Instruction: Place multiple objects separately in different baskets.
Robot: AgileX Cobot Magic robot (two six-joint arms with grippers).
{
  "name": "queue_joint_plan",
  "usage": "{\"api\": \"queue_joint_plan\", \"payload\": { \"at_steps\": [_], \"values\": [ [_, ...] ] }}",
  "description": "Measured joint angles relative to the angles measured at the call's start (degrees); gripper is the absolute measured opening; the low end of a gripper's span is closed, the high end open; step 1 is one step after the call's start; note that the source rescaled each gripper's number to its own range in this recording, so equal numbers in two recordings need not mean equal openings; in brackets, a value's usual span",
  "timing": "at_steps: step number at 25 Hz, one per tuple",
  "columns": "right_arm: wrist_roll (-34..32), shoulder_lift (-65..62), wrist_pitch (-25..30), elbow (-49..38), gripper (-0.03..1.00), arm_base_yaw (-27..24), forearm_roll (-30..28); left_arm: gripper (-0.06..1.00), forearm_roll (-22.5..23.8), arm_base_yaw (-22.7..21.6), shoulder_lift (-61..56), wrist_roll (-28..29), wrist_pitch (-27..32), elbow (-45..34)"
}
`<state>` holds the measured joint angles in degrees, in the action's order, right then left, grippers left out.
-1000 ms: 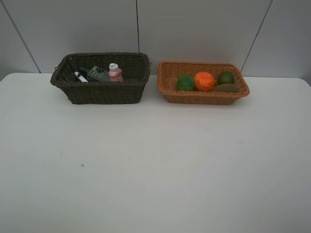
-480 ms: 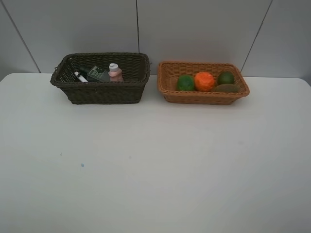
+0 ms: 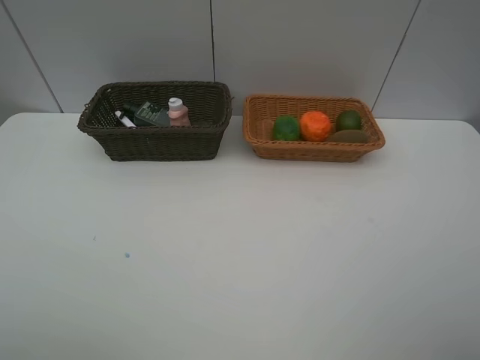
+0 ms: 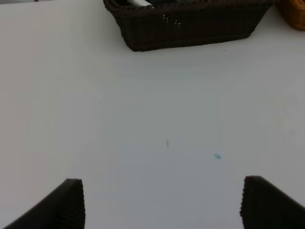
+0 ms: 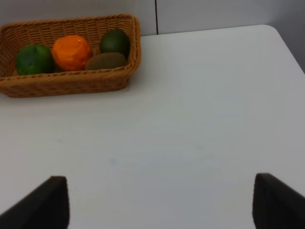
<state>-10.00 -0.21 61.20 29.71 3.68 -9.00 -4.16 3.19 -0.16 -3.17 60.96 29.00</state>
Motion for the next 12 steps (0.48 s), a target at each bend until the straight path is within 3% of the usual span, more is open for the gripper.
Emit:
{"api": "queue_joint_plan", "payload": {
  "at_steps": [12],
  "values": [
    [0.0, 0.0, 0.0, 0.0, 0.91, 0.0, 0.0, 0.84, 0.0, 0.0, 0.0, 0.0, 0.0, 0.0]
  ]
}}
